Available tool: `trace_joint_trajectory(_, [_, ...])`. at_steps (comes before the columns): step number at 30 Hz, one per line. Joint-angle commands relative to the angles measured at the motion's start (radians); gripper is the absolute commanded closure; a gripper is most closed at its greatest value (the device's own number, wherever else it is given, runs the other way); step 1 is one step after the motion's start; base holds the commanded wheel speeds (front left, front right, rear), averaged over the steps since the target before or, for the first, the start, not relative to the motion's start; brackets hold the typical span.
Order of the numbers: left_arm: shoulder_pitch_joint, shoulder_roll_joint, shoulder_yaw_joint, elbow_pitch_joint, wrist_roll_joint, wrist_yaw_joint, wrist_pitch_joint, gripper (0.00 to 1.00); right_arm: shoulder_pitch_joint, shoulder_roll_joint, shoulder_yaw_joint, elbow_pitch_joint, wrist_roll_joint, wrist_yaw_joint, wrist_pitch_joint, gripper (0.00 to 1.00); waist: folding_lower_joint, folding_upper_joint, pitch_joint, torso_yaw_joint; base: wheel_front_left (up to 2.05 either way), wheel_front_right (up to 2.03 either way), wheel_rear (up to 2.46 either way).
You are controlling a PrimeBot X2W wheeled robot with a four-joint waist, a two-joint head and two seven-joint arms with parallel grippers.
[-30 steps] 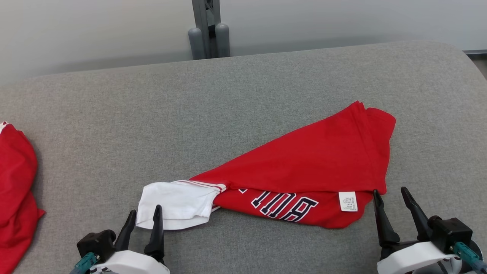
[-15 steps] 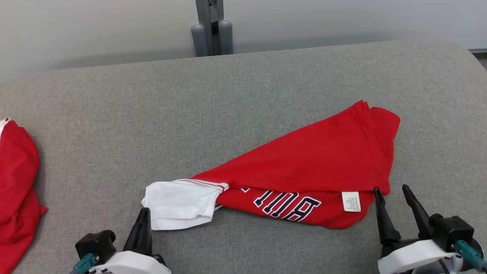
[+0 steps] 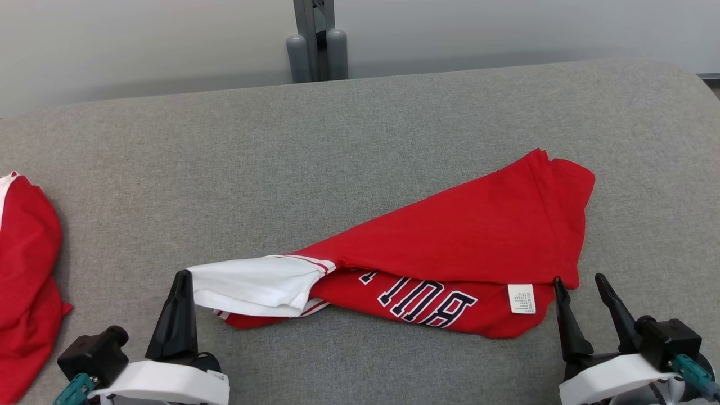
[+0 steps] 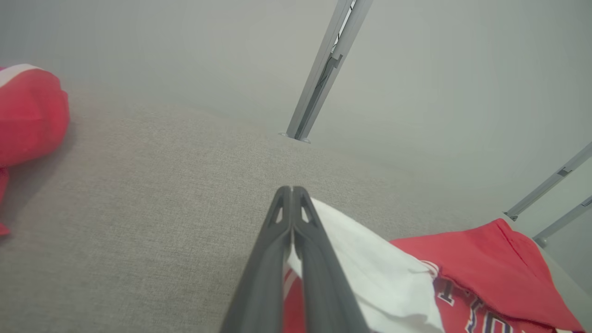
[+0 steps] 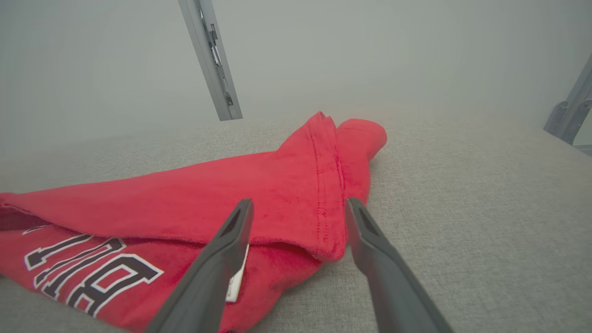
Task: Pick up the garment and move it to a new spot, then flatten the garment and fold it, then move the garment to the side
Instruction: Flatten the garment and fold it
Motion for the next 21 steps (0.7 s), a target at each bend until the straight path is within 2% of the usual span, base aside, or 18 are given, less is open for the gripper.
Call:
trace_joint_trajectory(1, [-0.006,0.012,0.007,-0.010,-0.006,0.002,0.007,1.00,-0.008,-0.005,-0.003,0.008,0.009,0.000,-0.005,0.00,0.0000,0.0000,0.001,-0.001,0.00,0.00,0.00])
trace_joint_trajectory(8, [0.004,0.033,-0.007,-0.012,-0.010,-0.012,0.040,1.00,-0.027,-0.005,-0.008,0.087,0.040,0.000,-0.005,0.00,0.0000,0.0000,0.007,-0.003,0.00,0.00,0.00])
trace_joint_trajectory(21, [0.007,0.042,-0.040,-0.025,0.008,-0.006,0.044,1.00,-0.143,-0.005,0.019,0.289,0.134,0.000,-0.005,0.00,0.0000,0.0000,0.001,0.012,0.00,0.00,0.00])
